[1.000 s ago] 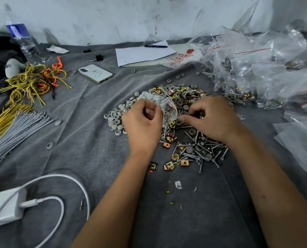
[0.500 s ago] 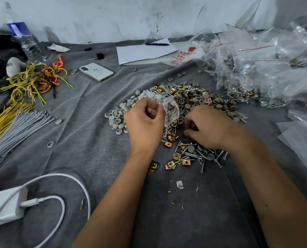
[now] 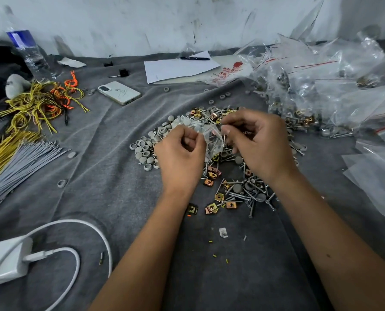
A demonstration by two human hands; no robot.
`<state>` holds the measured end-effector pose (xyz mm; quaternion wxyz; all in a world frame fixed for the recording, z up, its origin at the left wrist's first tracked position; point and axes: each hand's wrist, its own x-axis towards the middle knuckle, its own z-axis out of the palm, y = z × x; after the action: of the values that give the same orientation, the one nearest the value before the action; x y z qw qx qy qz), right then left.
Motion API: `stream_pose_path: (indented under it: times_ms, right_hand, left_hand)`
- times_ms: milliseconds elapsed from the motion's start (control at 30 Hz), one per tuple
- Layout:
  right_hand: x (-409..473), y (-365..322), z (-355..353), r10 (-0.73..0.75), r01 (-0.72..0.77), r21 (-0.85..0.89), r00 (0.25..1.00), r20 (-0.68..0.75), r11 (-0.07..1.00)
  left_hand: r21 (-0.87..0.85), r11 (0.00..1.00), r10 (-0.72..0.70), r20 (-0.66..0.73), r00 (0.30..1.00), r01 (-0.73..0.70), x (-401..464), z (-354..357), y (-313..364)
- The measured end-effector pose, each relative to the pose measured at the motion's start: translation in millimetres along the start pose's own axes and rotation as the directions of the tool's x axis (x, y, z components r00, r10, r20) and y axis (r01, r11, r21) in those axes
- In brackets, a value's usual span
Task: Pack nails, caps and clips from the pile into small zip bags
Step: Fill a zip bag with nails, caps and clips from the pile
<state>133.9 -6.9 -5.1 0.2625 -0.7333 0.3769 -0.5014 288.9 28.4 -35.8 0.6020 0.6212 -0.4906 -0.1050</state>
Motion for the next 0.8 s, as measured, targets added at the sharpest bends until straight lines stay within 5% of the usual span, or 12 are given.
stream_pose_path:
  times_ms: [333, 467, 667, 800]
  right_hand:
    - [-1.5, 5.7, 9.1, -0.215, 0.239, -0.314, 0.970, 0.112, 0.919]
    - [-1.8, 9.4, 13.3, -0.174, 0.242, -0.357, 0.962, 0.212, 0.902]
    - [3.7, 15.7, 0.2, -0.112, 0.106, -0.347, 0.994, 0.003, 0.932]
    - [2.1, 27.7, -1.5, 0.083, 0.076, -0.557, 0.963, 0.255, 0.827]
  left_hand:
    - [-0.009, 0.998, 0.060, 0.003, 0.998, -0.060, -1.2, -1.3, 2.4]
    - [-0.009, 0.997, 0.077, -0.015, 0.997, -0.077, -1.2, -1.6, 3.9]
    - [-0.054, 0.999, -0.003, -0.082, 0.997, -0.002, 1.3, -1.6, 2.9]
    - [-0.064, 0.998, -0.012, -0.117, 0.993, 0.004, 1.5, -2.3, 2.9]
